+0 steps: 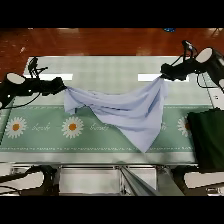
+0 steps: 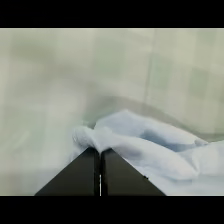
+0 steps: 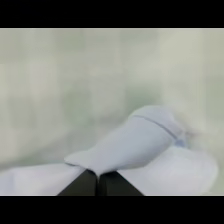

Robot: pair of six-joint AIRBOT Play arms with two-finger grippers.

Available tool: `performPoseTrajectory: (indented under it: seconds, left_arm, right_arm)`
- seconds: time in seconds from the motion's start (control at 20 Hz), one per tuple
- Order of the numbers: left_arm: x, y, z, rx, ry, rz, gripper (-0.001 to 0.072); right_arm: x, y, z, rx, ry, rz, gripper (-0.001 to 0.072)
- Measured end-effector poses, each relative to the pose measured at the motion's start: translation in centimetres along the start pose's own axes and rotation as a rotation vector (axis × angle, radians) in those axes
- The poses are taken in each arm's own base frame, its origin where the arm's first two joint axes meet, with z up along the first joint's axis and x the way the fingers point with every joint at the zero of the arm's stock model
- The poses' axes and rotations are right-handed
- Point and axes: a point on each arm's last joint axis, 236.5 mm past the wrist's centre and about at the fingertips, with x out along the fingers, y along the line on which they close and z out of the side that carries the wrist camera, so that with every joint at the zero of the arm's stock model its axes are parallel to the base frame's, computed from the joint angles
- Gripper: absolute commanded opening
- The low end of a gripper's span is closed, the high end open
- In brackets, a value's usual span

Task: Fold the shirts.

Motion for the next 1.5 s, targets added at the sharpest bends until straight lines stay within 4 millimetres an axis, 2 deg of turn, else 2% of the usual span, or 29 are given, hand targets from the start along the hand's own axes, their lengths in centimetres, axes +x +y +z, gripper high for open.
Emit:
performPoseTrajectory:
  seconds: [0.05,0.1,0.2,0.25,0.3,0.35,0.4,0.5,0.6,0.65,0.75,0.9,1.05,1.1,1.15,1.2,1.5]
  left_arm:
    - [0.6,0.1,0.3,-0.001,0.015,-0.002,0.0015]
    - [1.1,0.2,0.5,-0.002,0.029,-0.005,0.0015]
    - [1.9,0.3,0.5,-0.005,0.057,-0.010,0.0015]
    - [2.0,0.5,0.4,-0.007,0.070,-0.010,0.0067]
    - [2.0,0.7,0.5,-0.012,0.075,-0.011,0.0385]
    - [1.9,1.1,0.5,-0.020,0.086,-0.011,0.0511]
    - [1.5,1.7,0.8,-0.028,0.087,-0.006,0.0510]
    - [0.1,3.1,1.2,-0.059,0.109,-0.009,0.0508]
    - [-1.6,5.0,1.3,-0.086,0.130,-0.016,0.0508]
    - [-2.3,5.5,1.1,-0.104,0.142,-0.036,0.0508]
    - [-2.9,5.5,-0.1,-0.131,0.178,-0.105,0.0507]
    - [-1.9,5.2,-2.0,-0.156,0.224,-0.182,0.0507]
    - [0.1,4.6,-4.0,-0.170,0.288,-0.228,0.0507]
    - [0.7,4.4,-4.6,-0.173,0.305,-0.237,0.0501]
    - [1.3,4.3,-5.0,-0.178,0.320,-0.245,0.0311]
    - [1.8,4.1,-5.3,-0.183,0.330,-0.256,0.0023]
    - [2.4,3.1,-5.9,-0.165,0.357,-0.311,0.0014]
  right_arm:
    - [0.4,0.3,1.0,0.023,-0.014,0.023,0.0383]
    - [0.4,0.8,2.2,0.049,-0.040,0.056,0.0404]
    - [0.1,1.4,3.0,0.071,-0.043,0.105,0.0404]
    - [-0.5,1.2,3.1,0.074,-0.034,0.116,0.0404]
    - [-1.3,0.7,2.9,0.067,-0.020,0.111,0.0404]
    - [-2.5,-0.2,2.5,0.057,0.000,0.090,0.0404]
    - [-3.9,-1.3,2.0,0.047,0.016,0.061,0.0404]
    - [-7.1,-4.8,0.4,0.043,0.050,-0.037,0.0398]
    - [-10.0,-8.0,-2.6,0.077,0.078,-0.116,0.0398]
    - [-10.8,-9.1,-4.9,0.101,0.102,-0.131,0.0398]
    - [-11.3,-10.0,-9.6,0.137,0.134,-0.131,0.0398]
    - [-10.3,-9.4,-16.1,0.191,0.176,-0.079,0.0398]
    - [-9.4,-8.8,-21.1,0.232,0.221,-0.038,0.0397]
    - [-9.2,-8.5,-22.2,0.243,0.233,-0.025,0.0398]
    - [-9.1,-8.4,-23.2,0.248,0.253,-0.020,0.0398]
    - [-9.1,-8.3,-23.9,0.250,0.266,-0.014,0.0398]
    - [-8.5,-7.8,-28.6,0.280,0.386,0.011,0.0398]
